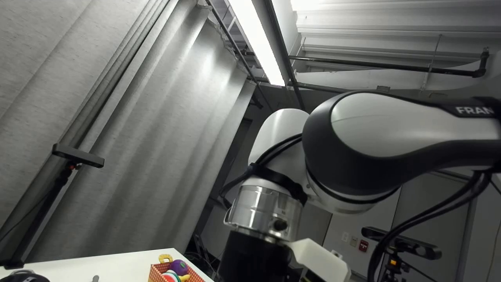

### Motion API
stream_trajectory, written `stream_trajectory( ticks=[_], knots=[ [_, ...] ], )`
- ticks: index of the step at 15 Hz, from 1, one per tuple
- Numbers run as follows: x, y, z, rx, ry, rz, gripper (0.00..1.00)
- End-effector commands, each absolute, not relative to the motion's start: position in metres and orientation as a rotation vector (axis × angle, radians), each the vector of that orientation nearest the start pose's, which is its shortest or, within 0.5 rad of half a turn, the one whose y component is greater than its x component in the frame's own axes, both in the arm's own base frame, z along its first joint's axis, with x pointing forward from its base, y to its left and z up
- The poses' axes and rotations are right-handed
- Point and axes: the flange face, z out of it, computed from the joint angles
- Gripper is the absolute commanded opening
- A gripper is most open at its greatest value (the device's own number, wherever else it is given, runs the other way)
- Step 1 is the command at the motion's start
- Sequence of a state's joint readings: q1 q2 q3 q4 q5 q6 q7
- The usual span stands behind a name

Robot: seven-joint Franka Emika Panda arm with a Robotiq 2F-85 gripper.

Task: Take the brush on the plate and put it in the orange cup

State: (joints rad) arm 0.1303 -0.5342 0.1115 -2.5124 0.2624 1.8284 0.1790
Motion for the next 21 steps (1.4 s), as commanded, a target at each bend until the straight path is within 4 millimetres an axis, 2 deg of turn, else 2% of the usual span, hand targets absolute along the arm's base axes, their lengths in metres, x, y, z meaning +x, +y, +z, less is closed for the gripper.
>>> stream_trajectory(
  ticks=[1, 5, 10, 17, 21],
  knots=[
    [0.354, 0.109, 0.451, -2.961, 0.068, 0.274, 1.0],
    [0.363, 0.105, 0.45, -2.979, 0.109, 0.228, 1.0],
    [0.384, 0.099, 0.444, -3.007, 0.148, 0.097, 1.0],
    [0.414, 0.092, 0.419, -3.066, 0.12, 0.017, 1.0],
    [0.438, 0.08, 0.405, -3.146, 0.073, -0.006, 1.0]
  ],
)
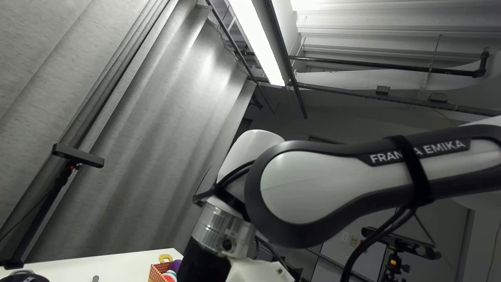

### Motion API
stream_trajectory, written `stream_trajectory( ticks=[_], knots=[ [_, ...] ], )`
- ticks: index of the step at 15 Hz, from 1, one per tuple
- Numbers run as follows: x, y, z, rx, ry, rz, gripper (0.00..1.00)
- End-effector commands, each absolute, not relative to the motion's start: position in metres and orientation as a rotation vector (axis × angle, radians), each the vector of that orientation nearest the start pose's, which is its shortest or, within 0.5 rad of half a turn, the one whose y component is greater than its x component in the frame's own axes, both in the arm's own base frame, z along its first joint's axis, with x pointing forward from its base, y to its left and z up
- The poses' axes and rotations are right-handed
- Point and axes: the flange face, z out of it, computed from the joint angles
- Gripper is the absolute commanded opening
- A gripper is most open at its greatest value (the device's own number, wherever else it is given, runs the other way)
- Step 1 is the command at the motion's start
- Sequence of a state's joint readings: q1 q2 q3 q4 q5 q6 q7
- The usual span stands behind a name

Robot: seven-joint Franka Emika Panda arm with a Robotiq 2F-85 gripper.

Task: Take the brush on the plate and put it in the orange cup

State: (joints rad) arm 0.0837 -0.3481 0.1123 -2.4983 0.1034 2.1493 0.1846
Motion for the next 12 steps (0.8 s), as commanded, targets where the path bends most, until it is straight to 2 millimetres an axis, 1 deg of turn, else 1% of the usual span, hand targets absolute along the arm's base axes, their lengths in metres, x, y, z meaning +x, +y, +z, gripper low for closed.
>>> stream_trajectory(
  ticks=[1, 4, 6, 9, 12],
  knots=[
    [0.445, 0.075, 0.403, -3.168, 0.061, -0.002, 1.0],
    [0.463, 0.063, 0.398, -3.225, 0.022, 0.022, 1.0],
    [0.474, 0.056, 0.396, -3.238, -0.036, 0.048, 1.0],
    [0.487, 0.049, 0.39, -3.269, -0.146, 0.073, 1.0],
    [0.496, 0.042, 0.382, -3.288, -0.262, 0.089, 1.0]
  ],
)
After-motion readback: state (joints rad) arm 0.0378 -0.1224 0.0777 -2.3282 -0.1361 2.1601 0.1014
